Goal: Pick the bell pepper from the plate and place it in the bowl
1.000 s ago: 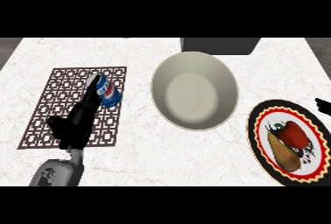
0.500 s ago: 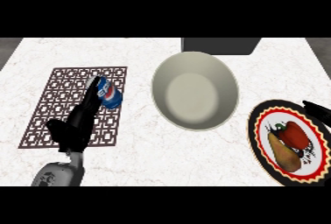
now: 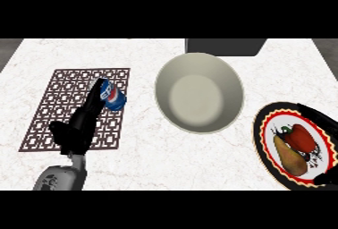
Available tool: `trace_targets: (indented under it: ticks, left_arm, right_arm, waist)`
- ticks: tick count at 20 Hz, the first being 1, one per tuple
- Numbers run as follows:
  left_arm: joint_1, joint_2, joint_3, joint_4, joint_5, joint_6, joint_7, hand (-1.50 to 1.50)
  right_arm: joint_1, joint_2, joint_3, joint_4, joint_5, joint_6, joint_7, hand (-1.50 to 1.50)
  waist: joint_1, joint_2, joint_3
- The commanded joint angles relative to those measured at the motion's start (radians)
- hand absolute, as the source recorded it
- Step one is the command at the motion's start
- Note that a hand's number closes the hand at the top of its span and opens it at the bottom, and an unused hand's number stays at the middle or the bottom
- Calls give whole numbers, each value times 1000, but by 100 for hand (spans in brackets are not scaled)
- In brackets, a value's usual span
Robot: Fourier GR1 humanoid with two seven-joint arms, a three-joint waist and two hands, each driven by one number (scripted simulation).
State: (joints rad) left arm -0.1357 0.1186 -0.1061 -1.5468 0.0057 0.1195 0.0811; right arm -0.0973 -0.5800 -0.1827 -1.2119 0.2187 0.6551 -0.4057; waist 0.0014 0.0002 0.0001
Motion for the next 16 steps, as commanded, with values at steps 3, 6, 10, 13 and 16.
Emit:
trace_targets:
  ticks: [3, 6, 10, 13, 16]
  left_arm:
    - [15, -29, -17, 9, -32, 2, -46, 0]
    - [3, -17, 23, -5, -25, -16, -1, 0]
    - [-40, -6, 42, -6, -14, -28, 53, 0]
    - [-11, -45, 7, -53, -32, -14, 72, 0]
    - [15, -30, 17, -46, -31, -17, 36, 0]
  right_arm:
    - [-42, 25, 46, 71, 161, -138, -34, -150]
    - [-47, 29, 43, 139, 209, -152, -118, -150]
    - [-146, 61, 93, 300, 275, -178, -166, -150]
    - [-108, 39, 100, 254, 290, -150, -214, 150]
    - [-68, -1, 177, 212, 377, -237, -371, 150]
  waist:
    - [1, 0, 0]
    - [0, 0, 0]
    - [4, 1, 0]
    - [2, 0, 0]
    - [4, -1, 1]
